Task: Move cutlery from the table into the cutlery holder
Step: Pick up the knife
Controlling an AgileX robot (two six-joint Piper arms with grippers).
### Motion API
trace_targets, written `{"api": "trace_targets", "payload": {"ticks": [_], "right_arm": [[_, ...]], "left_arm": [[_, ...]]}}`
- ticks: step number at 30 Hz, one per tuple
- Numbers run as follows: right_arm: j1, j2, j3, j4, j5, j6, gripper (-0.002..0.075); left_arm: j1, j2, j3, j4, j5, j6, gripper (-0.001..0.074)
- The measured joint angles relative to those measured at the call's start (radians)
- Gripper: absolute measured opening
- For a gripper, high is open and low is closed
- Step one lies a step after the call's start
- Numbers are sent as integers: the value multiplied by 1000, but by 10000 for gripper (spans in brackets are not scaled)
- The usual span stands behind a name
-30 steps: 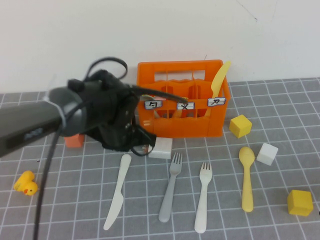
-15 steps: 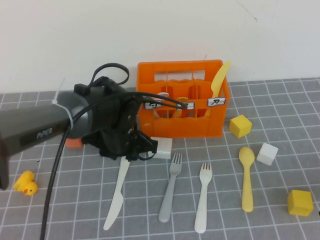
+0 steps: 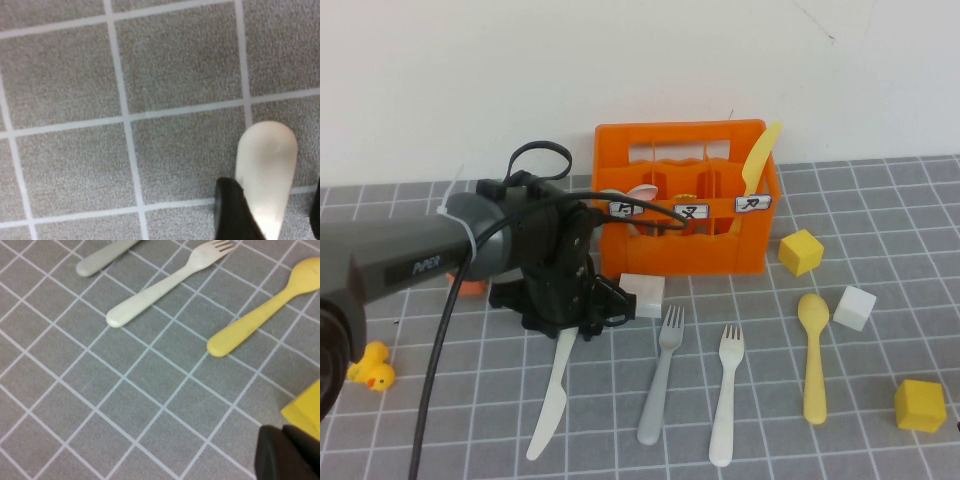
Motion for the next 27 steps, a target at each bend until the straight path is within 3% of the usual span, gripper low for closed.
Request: {"api": "trace_targets", "payload": {"ticks": [17, 27], "right_arm": [[0, 0, 0, 2, 0, -2, -3], [0, 0, 0, 2, 0, -2, -3]], "left_arm": [[0, 0, 0, -38, 51, 144, 319], [0, 13, 0, -64, -38, 144, 319]]}}
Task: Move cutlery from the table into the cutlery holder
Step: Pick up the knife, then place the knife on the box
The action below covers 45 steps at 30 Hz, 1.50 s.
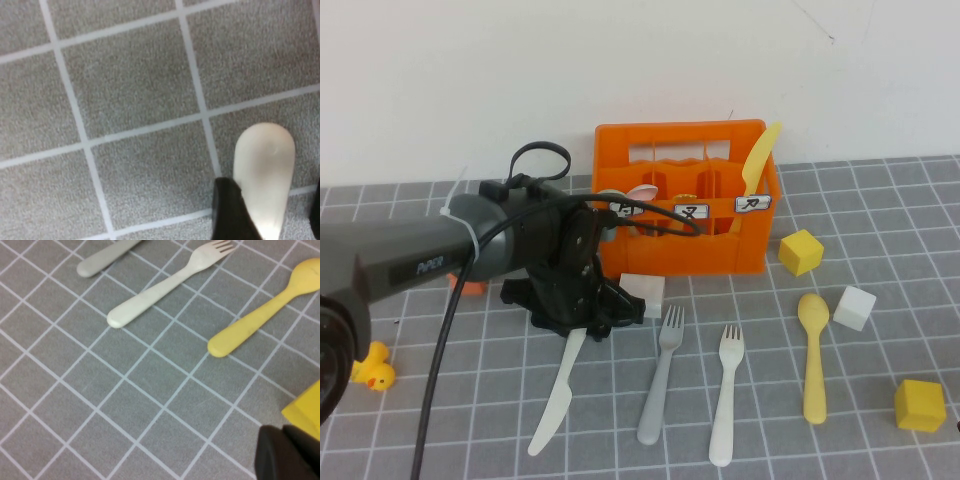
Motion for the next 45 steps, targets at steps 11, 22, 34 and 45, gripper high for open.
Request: {"api": "trace_targets", "payload": {"ticks": [11, 22, 34, 45], "right_arm": [[0, 0, 0, 2, 0, 0, -3], [0, 0, 0, 2, 0, 0, -3], [0, 0, 0, 2, 0, 0, -3], [0, 0, 0, 2, 0, 0, -3]], "left_arm": [[-3, 20, -14, 15, 21, 29, 174], [-4, -3, -7, 84, 32, 26, 174], [-2, -168, 4, 240, 65, -77, 174], [-2, -370, 7, 253, 32, -109, 174]]}}
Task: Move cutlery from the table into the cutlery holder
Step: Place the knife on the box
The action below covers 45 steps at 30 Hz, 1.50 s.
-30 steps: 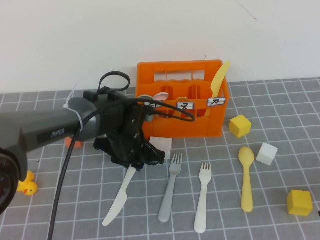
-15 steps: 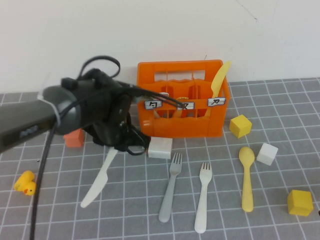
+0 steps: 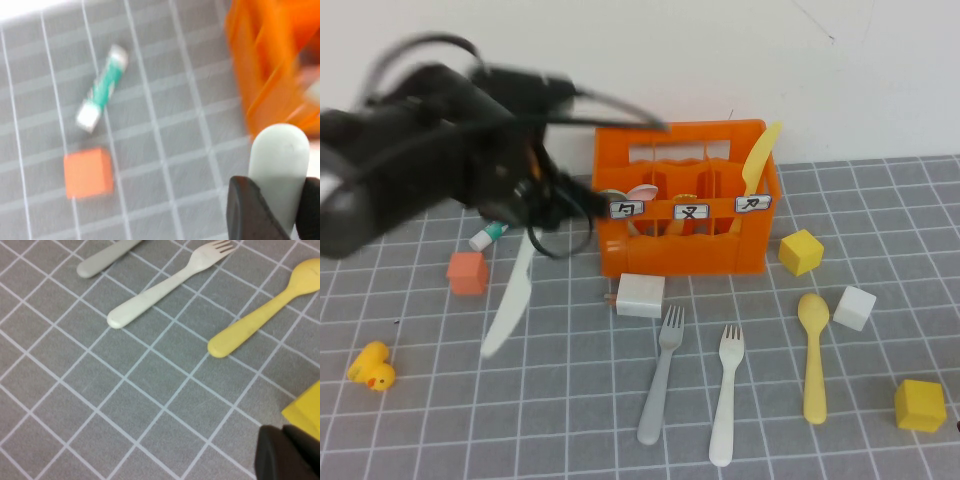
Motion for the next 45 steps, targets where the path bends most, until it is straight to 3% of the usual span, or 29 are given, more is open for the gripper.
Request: {"api": "trace_targets", "payload": {"ticks": [5, 9, 15, 23, 33, 45], "right_arm": [[0, 0, 0, 2, 0, 0, -3], [0, 0, 0, 16, 0, 0, -3], [0, 0, 0, 29, 0, 0, -3], [0, 0, 0, 31, 0, 0, -3], [0, 0, 0, 33, 0, 0, -3], [0, 0, 0, 34, 0, 0, -3]], "left_arm": [[0, -115, 0, -25, -158, -14, 174], [0, -147, 0, -44, -389, -14, 174], [0, -114, 2, -44, -778, -17, 174], [0, -44, 2, -38, -1098, -28, 174], [0, 72, 2, 84, -1418, -73, 174], [0, 197, 2, 139, -1595, -142, 174]]}}
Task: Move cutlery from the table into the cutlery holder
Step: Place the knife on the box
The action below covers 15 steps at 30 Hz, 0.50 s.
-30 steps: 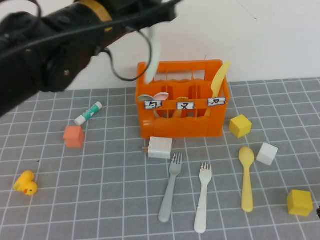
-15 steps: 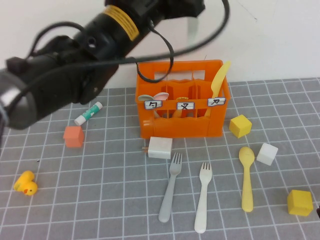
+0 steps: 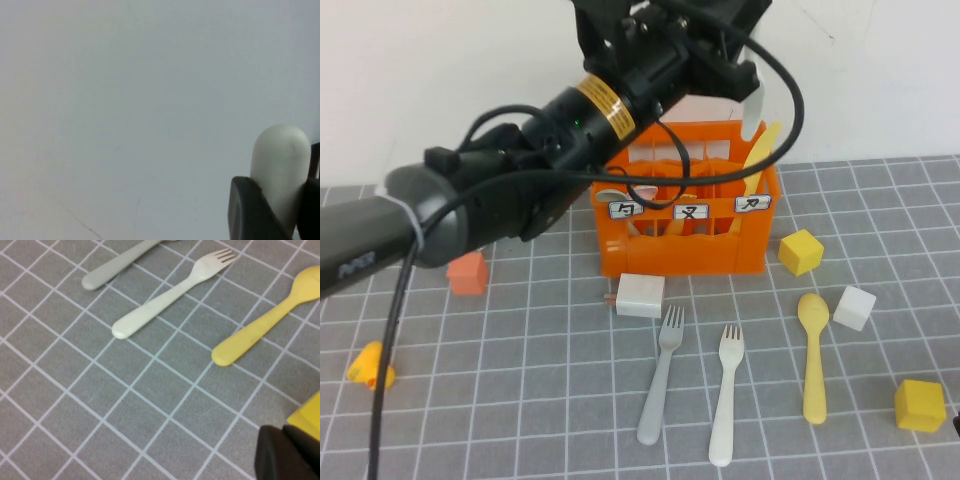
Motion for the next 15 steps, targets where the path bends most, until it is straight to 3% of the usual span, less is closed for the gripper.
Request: {"api": "trace_targets", "payload": {"ticks": [15], "right_arm": [[0, 0, 0, 0, 4, 0, -3]], "left_arm": [[0, 164, 0, -67, -105, 61, 174]]}}
